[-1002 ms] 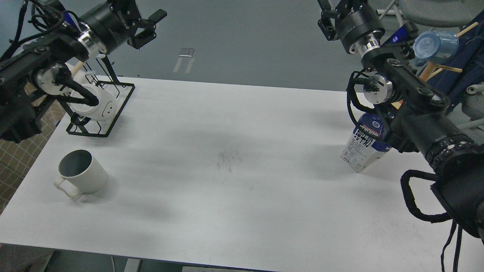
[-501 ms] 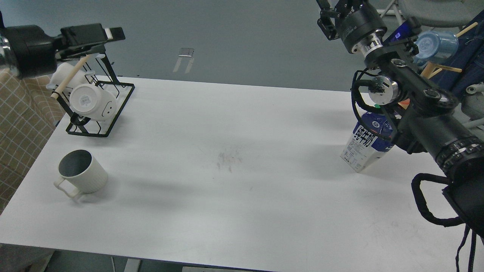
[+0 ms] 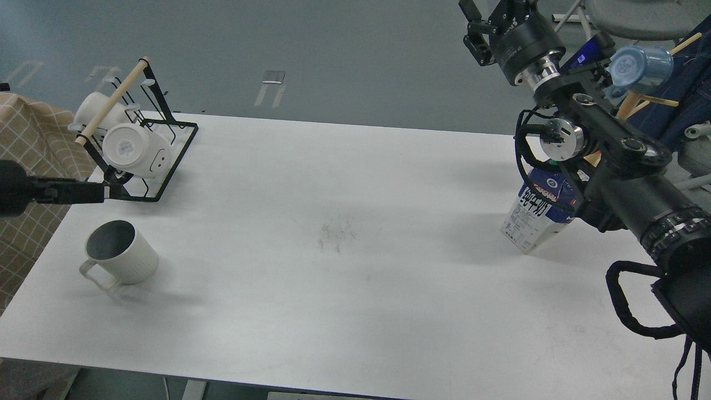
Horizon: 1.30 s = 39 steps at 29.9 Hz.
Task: Place cup and milk with both arms
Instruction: 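Lower the left gripper toward the white mug's rim, then grasp the white mug by its rim with the left gripper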
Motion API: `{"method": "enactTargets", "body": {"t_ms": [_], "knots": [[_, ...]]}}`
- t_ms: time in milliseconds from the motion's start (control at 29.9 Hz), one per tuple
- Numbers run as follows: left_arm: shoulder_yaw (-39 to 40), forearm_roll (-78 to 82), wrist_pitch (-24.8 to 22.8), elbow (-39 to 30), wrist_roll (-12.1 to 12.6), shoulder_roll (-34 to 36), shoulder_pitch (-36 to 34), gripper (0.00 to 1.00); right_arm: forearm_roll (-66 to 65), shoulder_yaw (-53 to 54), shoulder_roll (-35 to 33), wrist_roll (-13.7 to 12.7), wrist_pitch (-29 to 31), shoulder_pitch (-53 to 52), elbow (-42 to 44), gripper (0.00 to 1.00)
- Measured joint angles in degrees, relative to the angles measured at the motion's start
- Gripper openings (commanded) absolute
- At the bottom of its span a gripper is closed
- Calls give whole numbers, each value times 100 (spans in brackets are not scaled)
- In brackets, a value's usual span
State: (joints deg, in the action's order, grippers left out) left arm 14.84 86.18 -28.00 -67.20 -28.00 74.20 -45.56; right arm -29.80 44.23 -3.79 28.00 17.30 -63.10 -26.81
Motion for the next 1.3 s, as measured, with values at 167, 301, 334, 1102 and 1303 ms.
{"method": "enactTargets", "body": {"t_ms": [167,301,334,1102,1303], "knots": [[-301,12,0,613,-2,-297,61,99,0,5,4,0,-7,29,-1,100],[-570,18,3,713,-2,-380,98,99,0,6,10,0,-7,49,-1,100],[-647,20,33,725,-2,-412,107,99,0,7,11,0,-7,51,-1,100],[-984,25,471,981,20,-770,324,0,1,7,12,0,-26,89,0,100],[-990,25,485,981,52,-756,315,0,1,7,43,0,-33,94,0,100]]}}
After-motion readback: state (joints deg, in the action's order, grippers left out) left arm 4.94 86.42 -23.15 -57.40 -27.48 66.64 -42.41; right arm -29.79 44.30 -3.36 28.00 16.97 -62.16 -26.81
